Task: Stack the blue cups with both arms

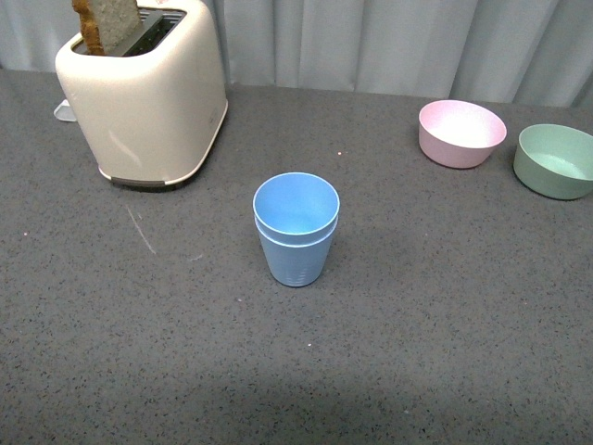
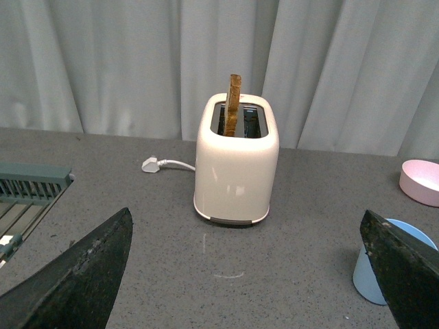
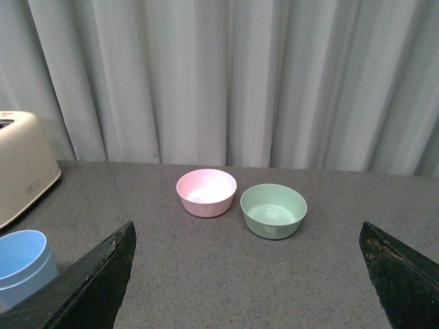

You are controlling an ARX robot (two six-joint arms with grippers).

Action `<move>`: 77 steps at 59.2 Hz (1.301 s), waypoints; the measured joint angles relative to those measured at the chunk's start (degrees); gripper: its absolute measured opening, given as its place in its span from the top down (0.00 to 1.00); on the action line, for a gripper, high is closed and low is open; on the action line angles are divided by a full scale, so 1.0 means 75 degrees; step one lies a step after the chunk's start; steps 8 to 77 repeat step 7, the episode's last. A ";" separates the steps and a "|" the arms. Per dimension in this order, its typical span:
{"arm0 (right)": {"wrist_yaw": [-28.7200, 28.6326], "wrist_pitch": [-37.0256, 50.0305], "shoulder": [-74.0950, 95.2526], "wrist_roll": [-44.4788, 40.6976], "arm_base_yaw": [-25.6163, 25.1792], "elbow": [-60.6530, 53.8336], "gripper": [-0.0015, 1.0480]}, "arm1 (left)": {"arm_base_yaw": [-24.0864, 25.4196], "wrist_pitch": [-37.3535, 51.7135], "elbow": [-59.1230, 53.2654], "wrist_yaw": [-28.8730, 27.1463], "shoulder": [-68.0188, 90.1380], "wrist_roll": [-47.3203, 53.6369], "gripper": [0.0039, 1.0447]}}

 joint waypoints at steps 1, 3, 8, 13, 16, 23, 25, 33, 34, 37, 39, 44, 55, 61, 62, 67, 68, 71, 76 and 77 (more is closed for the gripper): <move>0.0000 0.0000 0.0000 0.0000 0.0000 0.0000 0.09 | 0.0000 0.0000 0.0000 0.0000 0.0000 0.0000 0.06; 0.0000 0.0000 0.0000 0.0000 0.0000 0.0000 0.09 | 0.0000 0.0000 0.0000 0.0000 0.0000 0.0000 0.06; 0.0000 0.0000 0.0000 0.0000 0.0000 0.0000 0.09 | 0.0000 0.0000 0.0000 0.0000 0.0000 0.0000 0.06; 0.0000 0.0000 0.0000 0.0000 0.0000 0.0000 0.09 | 0.0000 0.0000 0.0000 0.0000 0.0000 0.0000 0.06; 0.0000 0.0000 0.0000 0.0000 0.0000 0.0000 0.09 | 0.0000 0.0000 0.0000 0.0000 0.0000 0.0000 0.06; 0.0000 0.0000 0.0000 0.0000 0.0000 0.0000 0.09 | 0.0000 0.0000 0.0000 0.0000 0.0000 0.0000 0.06; 0.0000 0.0000 0.0000 0.0000 0.0000 0.0000 0.09 | 0.0000 0.0000 0.0000 0.0000 0.0000 0.0000 0.06; 0.0000 0.0000 0.0000 0.0000 0.0000 0.0000 0.09 | 0.0000 0.0000 0.0000 0.0000 0.0000 0.0000 0.06; 0.0000 0.0000 0.0000 0.0000 0.0000 0.0000 0.09 | 0.0000 0.0000 0.0000 0.0000 0.0000 0.0000 0.06; 0.0000 0.0000 0.0000 0.0000 0.0000 0.0000 0.09 | 0.0000 0.0000 0.0000 0.0000 0.0000 0.0000 0.06; 0.0000 0.0000 0.0000 0.0000 0.0000 0.0000 0.09 | 0.0000 0.0000 0.0000 0.0000 0.0000 0.0000 0.06; 0.0000 0.0000 0.0000 0.0000 0.0000 0.0000 0.09 | 0.0000 0.0000 0.0000 0.0000 0.0000 0.0000 0.06; 0.0000 0.0000 0.0000 0.0000 0.0000 0.0000 0.09 | 0.0000 0.0000 0.0000 0.0000 0.0000 0.0000 0.06; 0.0000 0.0000 0.0000 0.0000 0.0000 0.0000 0.09 | 0.0000 0.0000 0.0000 0.0000 0.0000 0.0000 0.06; 0.0000 0.0000 0.0000 0.0000 0.0000 0.0000 0.09 | 0.0000 0.0000 0.0000 0.0000 0.0000 0.0000 0.06; 0.0000 0.0000 0.0000 0.0000 0.0000 0.0000 0.09 | 0.0000 0.0000 0.0000 0.0000 0.0000 0.0000 0.06; 0.0000 0.0000 0.0000 0.0000 0.0000 0.0000 0.09 | 0.0000 0.0000 0.0000 0.0000 0.0000 0.0000 0.06; 0.0000 0.0000 0.0000 0.0000 0.0000 0.0000 0.09 | 0.0000 0.0000 0.0000 0.0000 0.0000 0.0000 0.06; 0.0000 0.0000 0.0000 0.0000 0.0000 0.0000 0.09 | 0.0000 0.0000 0.0000 0.0000 0.0000 0.0000 0.06; 0.0000 0.0000 0.0000 0.0000 0.0000 0.0000 0.09 | 0.0000 0.0000 0.0000 0.0000 0.0000 0.0000 0.06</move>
